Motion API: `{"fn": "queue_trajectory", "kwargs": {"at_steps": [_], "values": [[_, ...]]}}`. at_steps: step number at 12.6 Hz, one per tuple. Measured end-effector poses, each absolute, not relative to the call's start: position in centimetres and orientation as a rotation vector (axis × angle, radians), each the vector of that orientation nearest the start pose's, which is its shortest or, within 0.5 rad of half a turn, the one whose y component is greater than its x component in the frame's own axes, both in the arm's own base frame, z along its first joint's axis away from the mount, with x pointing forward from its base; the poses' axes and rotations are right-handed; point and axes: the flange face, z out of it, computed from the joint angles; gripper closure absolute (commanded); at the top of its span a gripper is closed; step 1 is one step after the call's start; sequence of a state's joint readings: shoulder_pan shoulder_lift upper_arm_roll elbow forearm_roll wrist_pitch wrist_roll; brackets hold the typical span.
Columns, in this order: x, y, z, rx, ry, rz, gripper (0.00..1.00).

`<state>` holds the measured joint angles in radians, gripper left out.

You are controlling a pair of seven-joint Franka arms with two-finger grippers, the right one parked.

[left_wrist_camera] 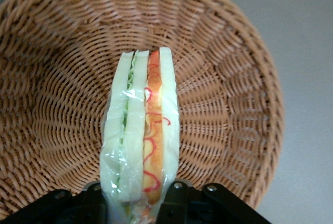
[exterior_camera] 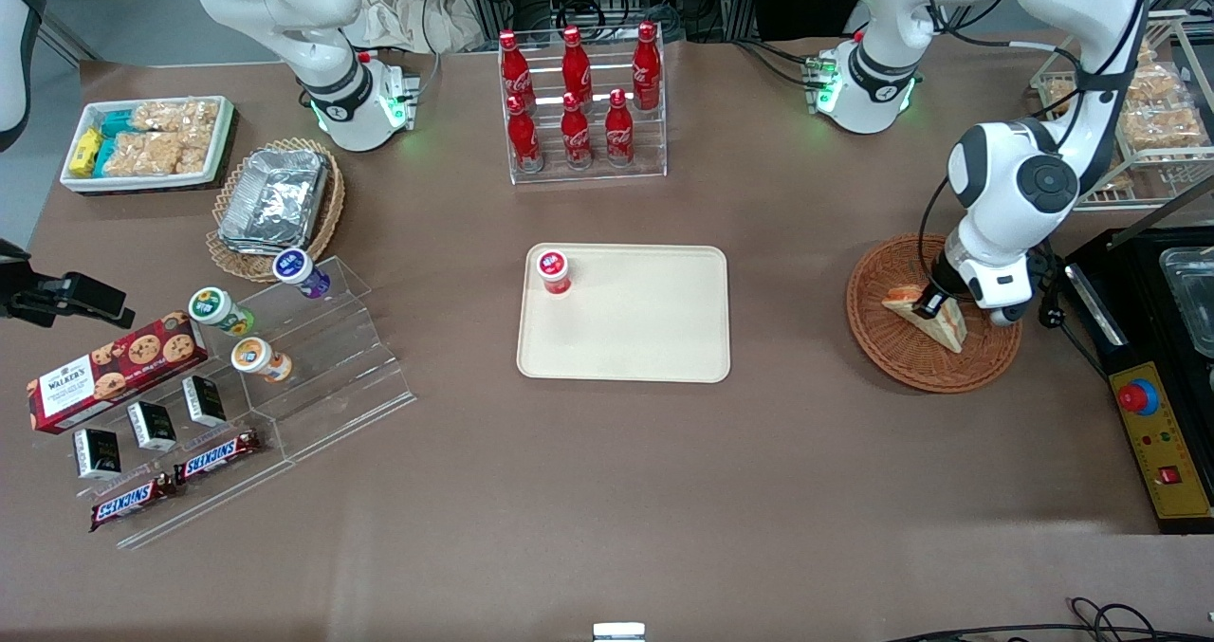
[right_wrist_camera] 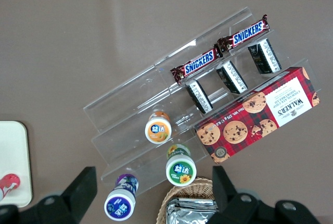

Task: Place sandwich from basket to tray
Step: 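Lift the sandwich out of the basket with the left gripper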

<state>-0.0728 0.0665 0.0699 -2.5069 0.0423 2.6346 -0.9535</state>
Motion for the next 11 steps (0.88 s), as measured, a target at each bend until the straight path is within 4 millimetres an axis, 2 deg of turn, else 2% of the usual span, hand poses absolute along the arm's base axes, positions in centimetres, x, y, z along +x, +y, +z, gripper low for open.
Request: {"fn": "queue_trajectory", "kwargs": {"at_steps": [1,2,6,9,11], "values": [[47.8,-0.2,27.9,-2.837,-1.341,-0.086,1.00],[48.3,-0.2,30.4,-2.849,-1.289,-0.053,1.00],[51.5,-0.6,43.1,-2.874,-1.141,0.051,1.00],[52.9,-3.3,51.6,-2.949,-0.951,0.091,1.00],[52.7,-7.0,55.1,-3.005,-0.759,0.103,1.00]]}}
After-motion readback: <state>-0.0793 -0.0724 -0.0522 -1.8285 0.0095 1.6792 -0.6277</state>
